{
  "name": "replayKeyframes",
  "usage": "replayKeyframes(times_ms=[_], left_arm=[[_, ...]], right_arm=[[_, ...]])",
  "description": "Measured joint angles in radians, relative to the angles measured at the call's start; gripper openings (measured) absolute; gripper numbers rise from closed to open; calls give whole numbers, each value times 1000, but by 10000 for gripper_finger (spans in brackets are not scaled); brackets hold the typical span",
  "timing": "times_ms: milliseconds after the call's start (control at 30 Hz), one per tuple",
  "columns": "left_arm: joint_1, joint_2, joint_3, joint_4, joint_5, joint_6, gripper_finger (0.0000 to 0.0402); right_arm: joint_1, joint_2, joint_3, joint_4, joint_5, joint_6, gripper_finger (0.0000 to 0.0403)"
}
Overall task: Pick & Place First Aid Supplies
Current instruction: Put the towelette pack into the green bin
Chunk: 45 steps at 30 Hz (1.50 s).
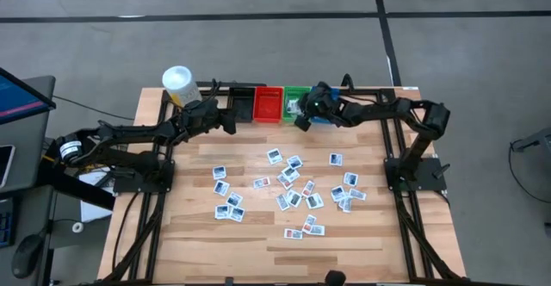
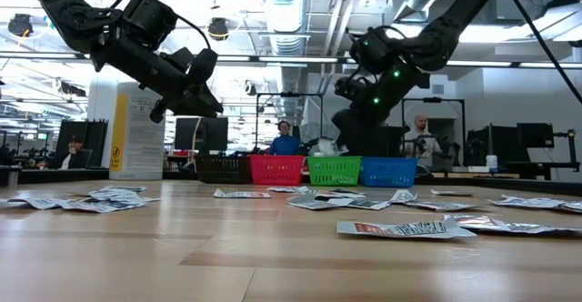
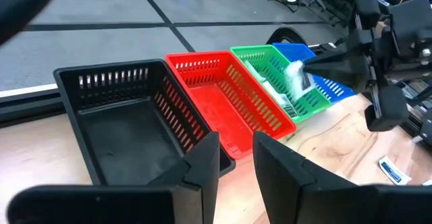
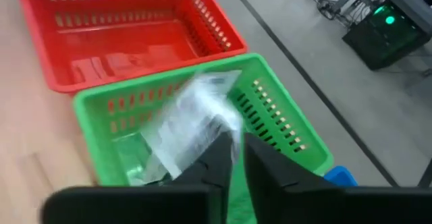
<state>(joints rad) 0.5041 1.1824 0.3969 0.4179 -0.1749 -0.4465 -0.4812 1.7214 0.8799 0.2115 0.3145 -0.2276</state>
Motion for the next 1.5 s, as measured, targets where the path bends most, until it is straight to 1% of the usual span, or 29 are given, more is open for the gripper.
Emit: replayKeyframes(times_ms=[200,333,467,533,667,733,900,1067,1200,1333,1500], left_arm=[[-12,0,0,1,0,0,91],[-27,0,0,1,0,0,91],[-48,0,0,2,1,0,91],[-58,0,0,2,2,0,91],[-82,0,0,2,1,0,91],[-95,0,0,2,1,0,91],[-125,0,0,2,0,-1,91],[-151,0,0,2,0,-3,91],[-165,0,0,2,-1,-3,91],[-165,0,0,6,-10,-3,91],[-165,0,0,10,-10,-4,91]], right_arm=[[29,-1,0,-5,1,-8,95],[68,-51,1,-71,0,-20,114],[125,-145,0,-246,-34,-108,114],[150,-202,0,-345,-76,-127,110],[195,-304,0,-530,-204,-97,100],[221,-346,0,-591,-244,-69,97],[308,-397,0,-679,-263,-36,96],[407,-387,-3,-752,-277,6,96],[493,-373,-57,-759,-339,80,96],[587,-375,-135,-704,-346,168,96],[689,-374,-220,-496,-342,240,93]])
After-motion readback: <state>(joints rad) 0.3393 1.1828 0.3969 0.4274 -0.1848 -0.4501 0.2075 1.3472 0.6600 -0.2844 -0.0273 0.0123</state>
